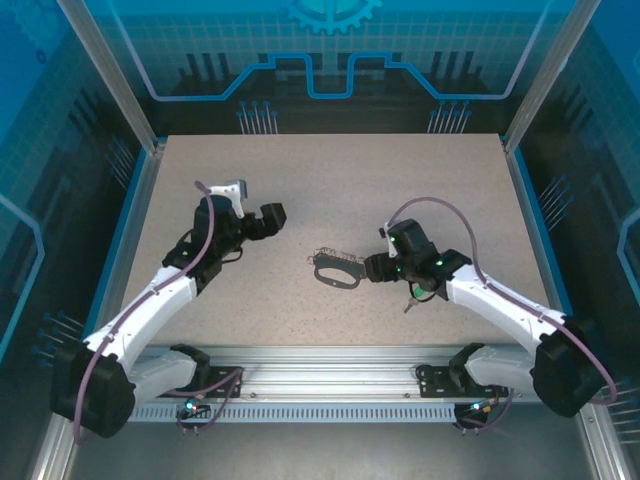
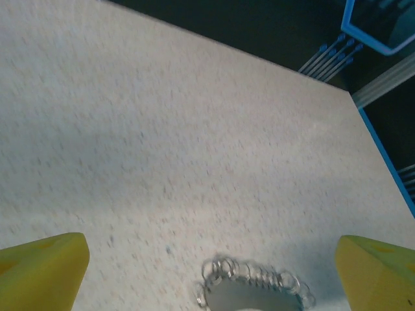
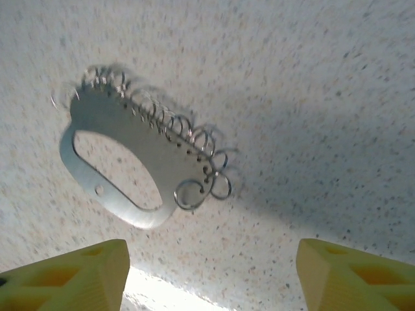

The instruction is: Put the keys on the keyring

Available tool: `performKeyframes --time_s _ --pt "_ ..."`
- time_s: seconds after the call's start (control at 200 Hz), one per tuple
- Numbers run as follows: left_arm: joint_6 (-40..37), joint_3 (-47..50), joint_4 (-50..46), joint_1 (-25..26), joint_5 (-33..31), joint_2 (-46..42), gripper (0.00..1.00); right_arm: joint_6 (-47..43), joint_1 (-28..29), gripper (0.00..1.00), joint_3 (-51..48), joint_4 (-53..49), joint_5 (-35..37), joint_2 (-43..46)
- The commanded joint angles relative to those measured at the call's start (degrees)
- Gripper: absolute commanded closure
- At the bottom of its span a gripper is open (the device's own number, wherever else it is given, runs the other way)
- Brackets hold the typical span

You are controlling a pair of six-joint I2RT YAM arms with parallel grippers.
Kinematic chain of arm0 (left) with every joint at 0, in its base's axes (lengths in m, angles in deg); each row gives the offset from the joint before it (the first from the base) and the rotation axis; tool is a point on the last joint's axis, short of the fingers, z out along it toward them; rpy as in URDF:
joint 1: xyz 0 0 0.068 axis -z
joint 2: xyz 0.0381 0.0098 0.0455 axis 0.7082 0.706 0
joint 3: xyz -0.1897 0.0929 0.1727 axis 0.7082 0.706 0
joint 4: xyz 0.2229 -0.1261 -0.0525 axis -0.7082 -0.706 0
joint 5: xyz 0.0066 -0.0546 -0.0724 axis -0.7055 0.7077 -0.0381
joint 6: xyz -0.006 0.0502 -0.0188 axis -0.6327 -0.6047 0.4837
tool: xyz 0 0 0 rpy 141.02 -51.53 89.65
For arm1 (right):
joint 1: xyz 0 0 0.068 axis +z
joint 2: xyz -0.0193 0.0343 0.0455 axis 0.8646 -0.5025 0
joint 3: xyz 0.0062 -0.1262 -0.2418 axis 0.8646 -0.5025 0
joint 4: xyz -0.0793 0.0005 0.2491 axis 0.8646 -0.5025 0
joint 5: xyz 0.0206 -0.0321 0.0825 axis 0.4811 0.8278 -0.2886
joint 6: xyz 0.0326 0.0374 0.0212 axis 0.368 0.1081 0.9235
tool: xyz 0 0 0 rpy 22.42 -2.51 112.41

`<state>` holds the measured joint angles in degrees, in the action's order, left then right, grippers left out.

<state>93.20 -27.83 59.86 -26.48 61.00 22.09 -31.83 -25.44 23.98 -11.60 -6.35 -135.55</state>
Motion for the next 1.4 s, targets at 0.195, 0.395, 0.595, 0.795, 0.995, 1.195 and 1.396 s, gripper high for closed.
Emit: performKeyframes --time_s 0.195,0.395,0.595,0.795,0.995,1.195,1.396 --pt "9.0 5.7 0.0 2.7 2.9 -0.7 0.01 2.4 6.9 0.49 6.3 -2.6 6.5 -12.1" --pt "8.7 4.3 1.1 2.9 3.7 2.1 0.01 2.9 8.0 0.59 10.0 -2.6 6.9 -17.5" --pt "8.6 2.9 2.9 3.2 5.1 5.2 0.01 3.6 9.4 0.65 11.7 -3.5 8.8 -21.1" --pt "8.4 2.2 4.1 3.4 5.6 6.8 0.01 4.0 10.4 0.70 12.0 -3.8 10.1 -23.2" --pt "8.2 1.8 4.6 3.5 5.8 7.7 0.01 4.1 10.5 0.72 12.5 -3.1 10.7 -25.5" --pt "7.9 1.2 5.1 3.6 5.9 8.3 0.01 3.9 10.6 0.73 13.1 -2.0 11.2 -27.4" --pt "7.7 0.8 5.6 3.6 5.9 9.1 0.01 3.6 10.5 0.74 14.1 -1.8 12.0 -29.6"
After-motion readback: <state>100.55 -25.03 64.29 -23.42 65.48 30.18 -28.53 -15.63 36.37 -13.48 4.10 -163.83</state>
